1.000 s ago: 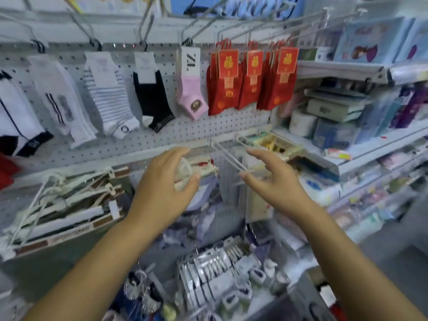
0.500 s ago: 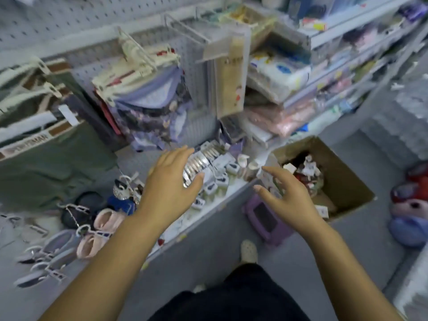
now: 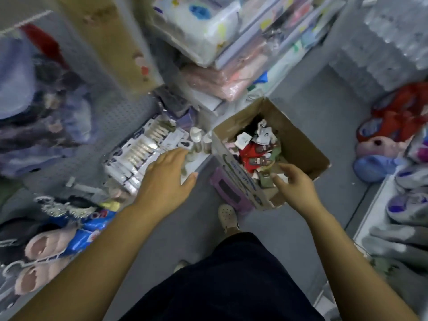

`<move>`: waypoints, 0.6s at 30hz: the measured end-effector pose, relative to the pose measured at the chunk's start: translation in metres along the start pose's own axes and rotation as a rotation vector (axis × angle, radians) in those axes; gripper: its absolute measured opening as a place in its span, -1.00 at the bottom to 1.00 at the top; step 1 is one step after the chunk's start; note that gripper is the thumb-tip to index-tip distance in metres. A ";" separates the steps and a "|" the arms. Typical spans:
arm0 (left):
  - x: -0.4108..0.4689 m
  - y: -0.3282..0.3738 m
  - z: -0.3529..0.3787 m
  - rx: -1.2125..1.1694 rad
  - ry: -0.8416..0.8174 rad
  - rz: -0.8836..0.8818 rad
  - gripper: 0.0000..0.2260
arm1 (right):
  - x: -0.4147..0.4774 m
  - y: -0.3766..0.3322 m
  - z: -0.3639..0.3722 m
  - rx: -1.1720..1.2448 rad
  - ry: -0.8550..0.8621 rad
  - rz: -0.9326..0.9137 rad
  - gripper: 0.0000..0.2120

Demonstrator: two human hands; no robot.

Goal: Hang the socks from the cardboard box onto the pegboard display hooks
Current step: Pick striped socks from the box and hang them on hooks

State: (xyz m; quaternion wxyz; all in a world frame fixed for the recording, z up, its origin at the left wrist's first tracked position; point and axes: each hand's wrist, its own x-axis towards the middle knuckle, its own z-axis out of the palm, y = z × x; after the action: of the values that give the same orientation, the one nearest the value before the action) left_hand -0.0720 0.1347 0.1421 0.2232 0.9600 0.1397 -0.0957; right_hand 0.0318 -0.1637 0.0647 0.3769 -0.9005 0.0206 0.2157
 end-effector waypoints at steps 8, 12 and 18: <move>0.142 0.027 0.070 0.017 -0.241 -0.025 -0.49 | 0.143 0.038 0.006 0.117 -0.071 0.309 -0.51; 0.193 0.025 0.104 0.051 -0.310 0.001 -0.31 | 0.206 0.042 0.037 0.212 -0.006 0.422 -0.54; 0.239 0.010 0.137 0.092 -0.306 -0.028 -0.24 | 0.277 0.059 0.078 0.232 0.126 0.702 -0.29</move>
State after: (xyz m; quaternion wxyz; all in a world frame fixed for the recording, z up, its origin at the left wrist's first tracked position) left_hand 0.1396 0.1174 -0.0337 0.1965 0.9413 0.1128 -0.2503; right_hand 0.2419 -0.1180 -0.1353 0.3775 -0.8015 0.3756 0.2721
